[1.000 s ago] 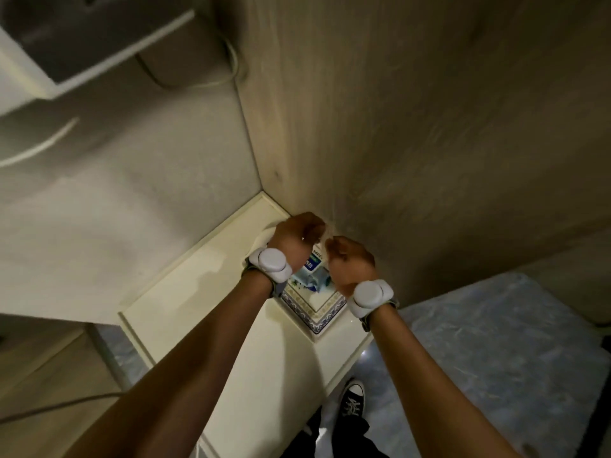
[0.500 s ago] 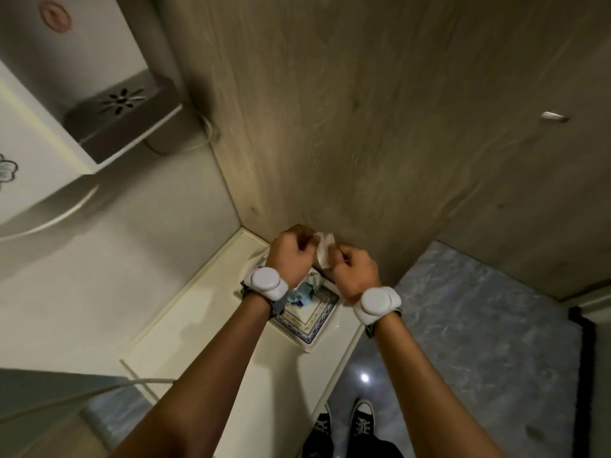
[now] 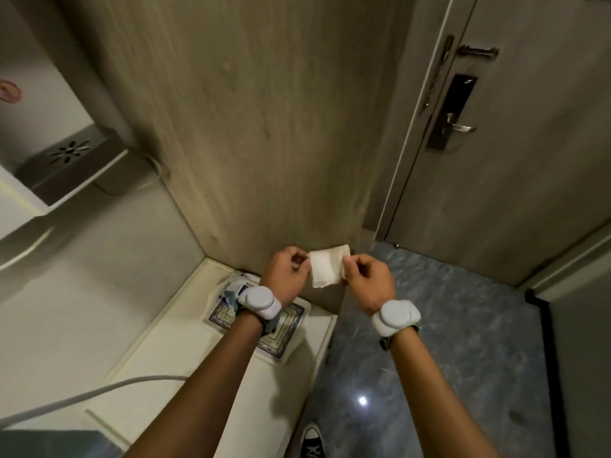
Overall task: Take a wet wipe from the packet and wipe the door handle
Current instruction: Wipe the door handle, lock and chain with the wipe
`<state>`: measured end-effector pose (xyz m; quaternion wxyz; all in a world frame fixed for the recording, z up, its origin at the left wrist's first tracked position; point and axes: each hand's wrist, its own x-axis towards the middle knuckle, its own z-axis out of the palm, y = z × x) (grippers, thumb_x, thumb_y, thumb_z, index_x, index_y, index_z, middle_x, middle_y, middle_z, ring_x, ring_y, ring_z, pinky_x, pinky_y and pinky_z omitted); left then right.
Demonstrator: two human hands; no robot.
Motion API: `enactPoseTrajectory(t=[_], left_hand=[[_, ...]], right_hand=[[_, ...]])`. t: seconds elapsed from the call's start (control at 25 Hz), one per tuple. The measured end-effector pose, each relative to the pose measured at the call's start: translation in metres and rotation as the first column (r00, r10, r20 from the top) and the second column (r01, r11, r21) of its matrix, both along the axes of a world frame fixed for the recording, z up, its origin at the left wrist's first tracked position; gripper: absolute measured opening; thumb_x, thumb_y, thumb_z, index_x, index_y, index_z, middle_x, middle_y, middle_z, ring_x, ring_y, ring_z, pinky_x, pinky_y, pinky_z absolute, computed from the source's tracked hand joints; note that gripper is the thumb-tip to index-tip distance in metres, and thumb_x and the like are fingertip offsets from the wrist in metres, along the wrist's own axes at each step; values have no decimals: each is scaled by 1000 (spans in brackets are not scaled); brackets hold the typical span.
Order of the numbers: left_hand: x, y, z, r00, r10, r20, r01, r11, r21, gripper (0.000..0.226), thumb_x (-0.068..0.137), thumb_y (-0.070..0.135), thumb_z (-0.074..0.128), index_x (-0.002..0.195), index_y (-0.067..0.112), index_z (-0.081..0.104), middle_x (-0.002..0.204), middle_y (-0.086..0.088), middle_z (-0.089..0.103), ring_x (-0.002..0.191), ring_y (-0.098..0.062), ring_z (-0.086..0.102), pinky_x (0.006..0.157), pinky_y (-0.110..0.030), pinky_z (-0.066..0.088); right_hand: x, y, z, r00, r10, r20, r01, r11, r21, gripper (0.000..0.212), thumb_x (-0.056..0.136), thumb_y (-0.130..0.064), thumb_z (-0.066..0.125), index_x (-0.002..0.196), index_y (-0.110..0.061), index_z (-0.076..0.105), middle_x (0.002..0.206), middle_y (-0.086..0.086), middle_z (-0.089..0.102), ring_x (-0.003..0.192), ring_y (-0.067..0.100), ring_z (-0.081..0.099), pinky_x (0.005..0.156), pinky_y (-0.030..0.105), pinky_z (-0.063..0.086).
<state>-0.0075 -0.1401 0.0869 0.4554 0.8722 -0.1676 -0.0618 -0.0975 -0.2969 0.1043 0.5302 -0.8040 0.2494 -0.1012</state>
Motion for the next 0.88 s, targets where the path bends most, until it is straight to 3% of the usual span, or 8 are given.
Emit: enactPoseTrajectory(t=[0.08, 0.2, 0.32, 0.44, 0.64, 0.76, 0.88], left_hand=[[-16, -26, 5, 999, -35, 6, 35, 999, -1, 5, 88, 12, 64, 93, 14, 63, 84, 0, 67, 76, -17, 65, 73, -32, 57], [-41, -66, 18, 997, -34, 70, 33, 999, 10, 5, 88, 13, 61, 91, 15, 59, 83, 0, 65, 74, -17, 62, 72, -35, 55], [-64, -108, 38, 986, -57, 154, 61, 998, -19, 3, 87, 17, 62, 87, 18, 58, 77, 6, 62, 67, -8, 58, 62, -22, 48], [-86, -145, 63, 971, -192, 144, 203, 977, -65, 4, 89, 26, 64, 88, 24, 60, 79, 14, 64, 69, 3, 60, 59, -4, 42], [-122, -193, 84, 899, -422, 116, 432, 898, -83, 16, 87, 34, 68, 97, 22, 68, 92, 9, 72, 85, 4, 66, 74, -9, 51], [-138, -215, 87, 905, -410, 113, 422, 897, -128, 17, 85, 29, 72, 97, 17, 70, 93, 7, 73, 85, 2, 67, 73, -4, 48], [-148, -230, 88, 924, -371, 92, 382, 907, -180, 12, 85, 23, 72, 92, 14, 71, 89, 5, 73, 82, 0, 67, 72, -10, 51]], right_hand=[[-17, -25, 5, 999, -51, 19, 51, 998, 34, 25, 96, -34, 61, 89, -12, 72, 81, 6, 75, 80, 24, 73, 82, 47, 59], [-40, -58, 13, 986, -161, 37, 157, 983, 95, 23, 91, -35, 68, 90, -12, 71, 82, 7, 76, 76, 22, 75, 81, 48, 60], [-64, -90, 22, 962, -265, 67, 255, 959, 123, 22, 88, -32, 72, 88, -11, 69, 77, 8, 75, 75, 22, 74, 81, 48, 60], [-86, -122, 33, 943, -319, 93, 310, 945, 103, 21, 87, -34, 73, 83, -13, 71, 76, 6, 75, 78, 23, 74, 80, 49, 60], [-117, -160, 52, 935, -309, 172, 307, 951, 37, 22, 93, -30, 65, 82, -13, 75, 76, 5, 75, 79, 25, 73, 80, 50, 58], [-130, -177, 59, 930, -320, 183, 325, 946, 1, 25, 94, -31, 63, 81, -15, 76, 74, 3, 74, 77, 22, 71, 79, 47, 59], [-141, -187, 62, 927, -318, 198, 327, 945, -16, 28, 94, -33, 64, 73, -18, 75, 68, -2, 73, 70, 14, 67, 76, 43, 58]])
